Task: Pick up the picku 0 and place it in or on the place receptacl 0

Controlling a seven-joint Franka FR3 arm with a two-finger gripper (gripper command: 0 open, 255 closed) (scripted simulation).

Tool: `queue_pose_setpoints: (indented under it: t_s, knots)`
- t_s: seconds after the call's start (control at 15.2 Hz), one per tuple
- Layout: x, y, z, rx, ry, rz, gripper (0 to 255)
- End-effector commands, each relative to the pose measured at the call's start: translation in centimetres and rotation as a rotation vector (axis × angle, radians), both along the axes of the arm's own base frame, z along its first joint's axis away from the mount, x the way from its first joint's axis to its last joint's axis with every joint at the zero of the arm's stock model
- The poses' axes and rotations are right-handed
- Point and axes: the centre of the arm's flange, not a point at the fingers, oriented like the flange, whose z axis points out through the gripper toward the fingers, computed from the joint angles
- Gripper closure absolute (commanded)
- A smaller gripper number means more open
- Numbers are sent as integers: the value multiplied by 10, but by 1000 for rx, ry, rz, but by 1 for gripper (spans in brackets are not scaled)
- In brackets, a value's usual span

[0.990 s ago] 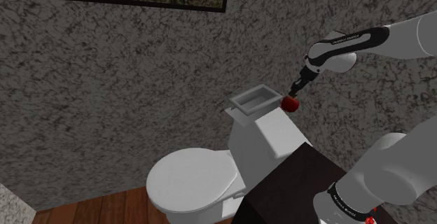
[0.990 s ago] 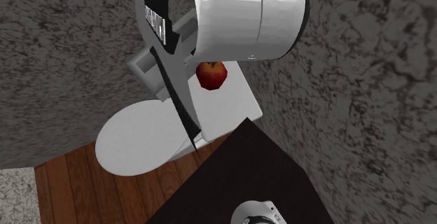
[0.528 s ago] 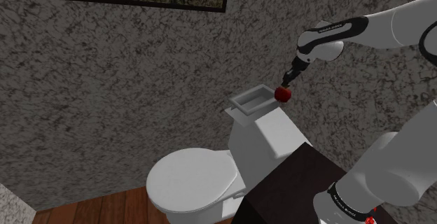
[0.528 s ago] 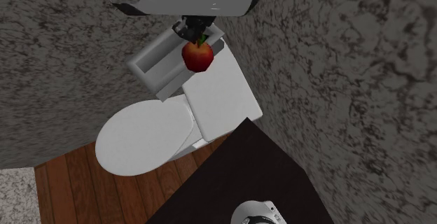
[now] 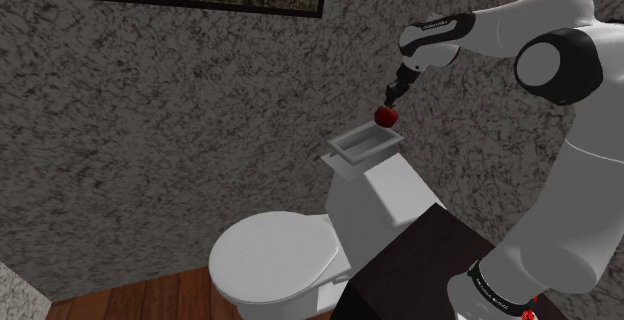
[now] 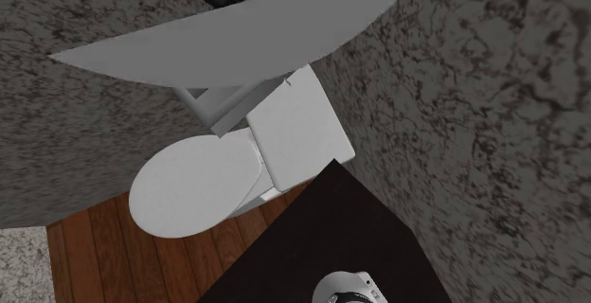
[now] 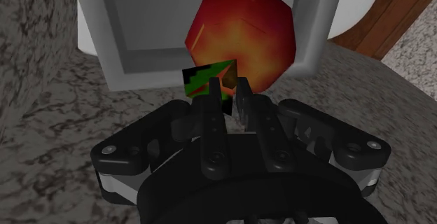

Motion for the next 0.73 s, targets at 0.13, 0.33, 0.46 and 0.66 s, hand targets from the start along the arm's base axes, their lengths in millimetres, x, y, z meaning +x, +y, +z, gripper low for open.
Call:
queue_pose_setpoints:
  t_s: [0.13,0.33,0.46,0.66]
  knots:
    - [47,-1,6,1,-1,1,255]
    - [47,-1,-10,1,-1,1,255]
    - [47,-1,-21,1,-1,1,255]
    - [47,-1,-37,1,-1,1,255]
